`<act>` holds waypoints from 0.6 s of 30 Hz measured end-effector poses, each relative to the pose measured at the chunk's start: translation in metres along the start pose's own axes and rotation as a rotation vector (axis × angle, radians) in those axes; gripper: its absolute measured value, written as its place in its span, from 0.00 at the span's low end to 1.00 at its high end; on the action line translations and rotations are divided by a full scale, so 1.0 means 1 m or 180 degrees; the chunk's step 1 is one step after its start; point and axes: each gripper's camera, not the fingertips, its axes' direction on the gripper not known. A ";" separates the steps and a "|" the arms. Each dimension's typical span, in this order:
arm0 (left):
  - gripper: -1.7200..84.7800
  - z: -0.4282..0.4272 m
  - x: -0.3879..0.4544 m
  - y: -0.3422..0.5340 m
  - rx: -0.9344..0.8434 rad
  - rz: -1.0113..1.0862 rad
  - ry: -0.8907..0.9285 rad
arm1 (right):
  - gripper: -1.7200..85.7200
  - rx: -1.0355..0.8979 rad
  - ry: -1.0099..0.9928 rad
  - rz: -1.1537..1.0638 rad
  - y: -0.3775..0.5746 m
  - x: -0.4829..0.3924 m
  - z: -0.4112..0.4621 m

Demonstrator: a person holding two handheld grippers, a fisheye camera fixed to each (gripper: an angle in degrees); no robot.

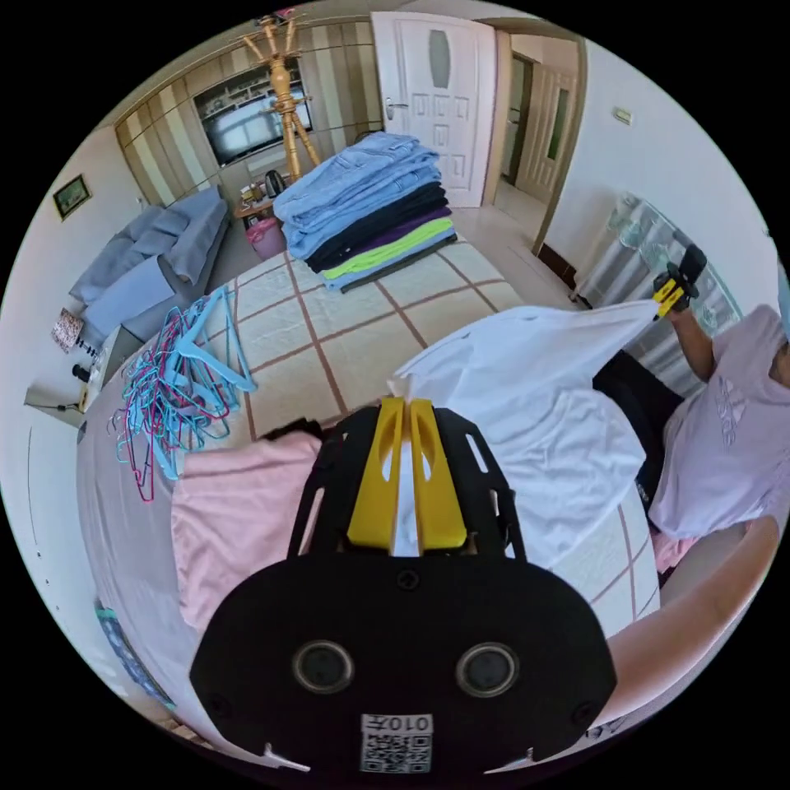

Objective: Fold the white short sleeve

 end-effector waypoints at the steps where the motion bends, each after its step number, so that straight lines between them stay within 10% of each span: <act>1: 0.02 -0.003 0.015 0.023 -0.0127 0.0060 -0.0068 | 0.07 -0.0041 -0.0105 -0.0169 -0.001 -0.025 0.007; 10: 0.02 0.061 0.088 0.165 -0.1130 -0.0348 -0.0562 | 0.07 -0.1072 -0.0644 -0.0227 0.023 -0.117 0.126; 18: 0.02 0.028 0.078 0.232 -0.0153 -0.1303 -0.0495 | 0.07 -0.0668 -0.0394 0.0062 0.019 -0.131 0.084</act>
